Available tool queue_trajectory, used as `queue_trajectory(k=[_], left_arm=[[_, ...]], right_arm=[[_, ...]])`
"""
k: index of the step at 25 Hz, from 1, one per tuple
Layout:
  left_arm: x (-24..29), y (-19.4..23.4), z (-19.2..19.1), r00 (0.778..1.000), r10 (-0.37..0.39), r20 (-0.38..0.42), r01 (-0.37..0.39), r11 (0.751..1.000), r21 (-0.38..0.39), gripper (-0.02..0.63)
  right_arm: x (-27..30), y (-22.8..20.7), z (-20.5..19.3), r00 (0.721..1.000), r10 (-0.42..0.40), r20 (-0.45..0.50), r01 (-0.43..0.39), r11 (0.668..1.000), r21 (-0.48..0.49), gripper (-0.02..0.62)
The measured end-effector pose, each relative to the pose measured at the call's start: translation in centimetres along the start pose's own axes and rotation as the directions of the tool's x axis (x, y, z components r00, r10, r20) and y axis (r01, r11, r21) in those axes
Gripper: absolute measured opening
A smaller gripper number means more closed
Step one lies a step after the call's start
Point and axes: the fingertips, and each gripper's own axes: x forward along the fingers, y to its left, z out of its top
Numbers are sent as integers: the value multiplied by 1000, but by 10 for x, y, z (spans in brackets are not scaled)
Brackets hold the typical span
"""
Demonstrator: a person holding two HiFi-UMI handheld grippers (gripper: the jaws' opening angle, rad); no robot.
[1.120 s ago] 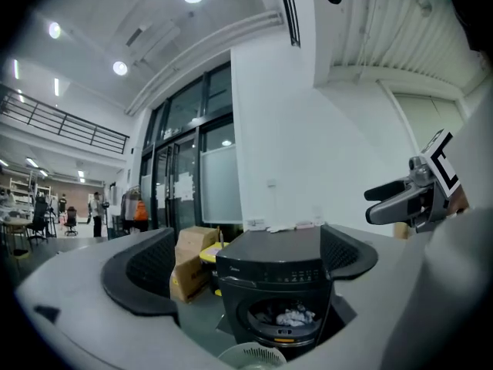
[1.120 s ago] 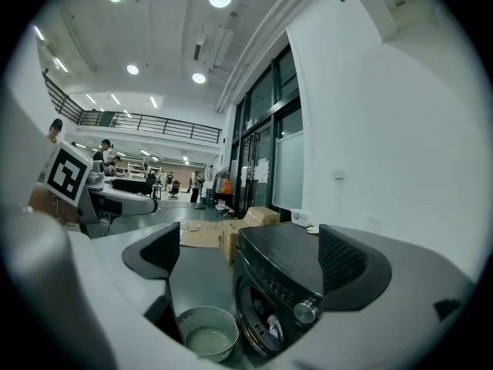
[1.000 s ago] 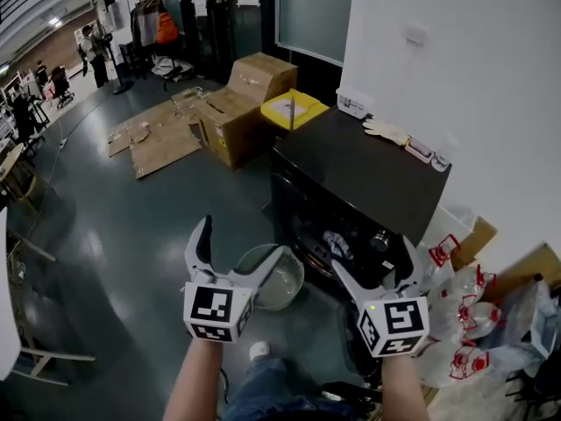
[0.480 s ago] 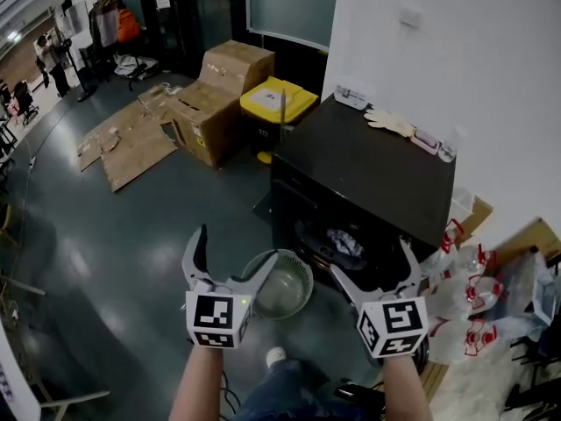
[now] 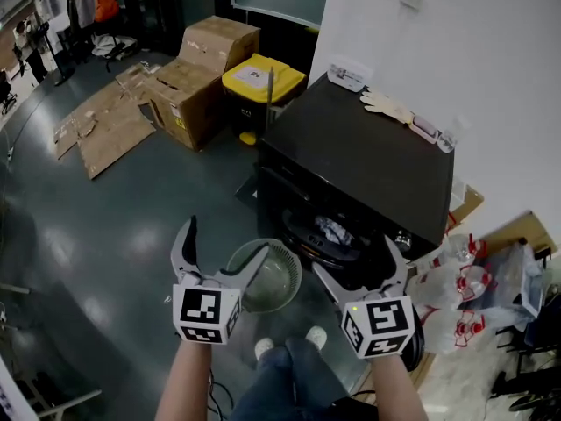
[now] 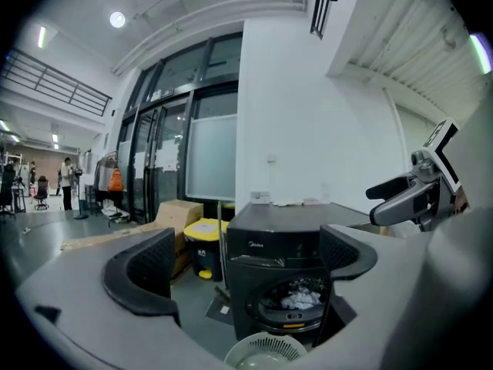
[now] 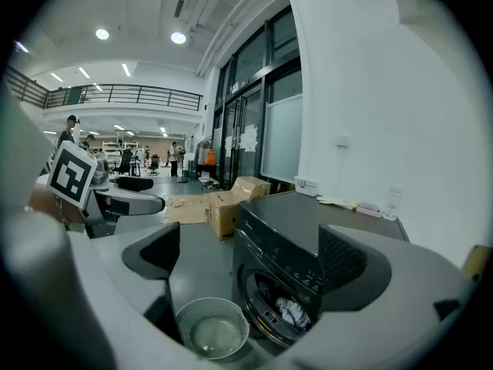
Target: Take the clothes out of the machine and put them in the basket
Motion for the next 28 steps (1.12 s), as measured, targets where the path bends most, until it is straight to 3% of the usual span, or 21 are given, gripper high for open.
queue_trajectory(k=[10, 21, 28], left_arm=[[36, -26, -81, 991, -36, -127, 32, 999, -39, 563], [75, -35, -162, 978, -52, -203, 40, 997, -63, 563], [92, -39, -214, 968, -66, -241, 30, 988, -150, 563]], right_arm=[[46, -10, -70, 996, 34, -87, -29, 998, 58, 546], [92, -12, -147, 988, 49, -144, -36, 995, 93, 546], [118, -3, -208, 977, 78, -198, -53, 991, 126, 546]])
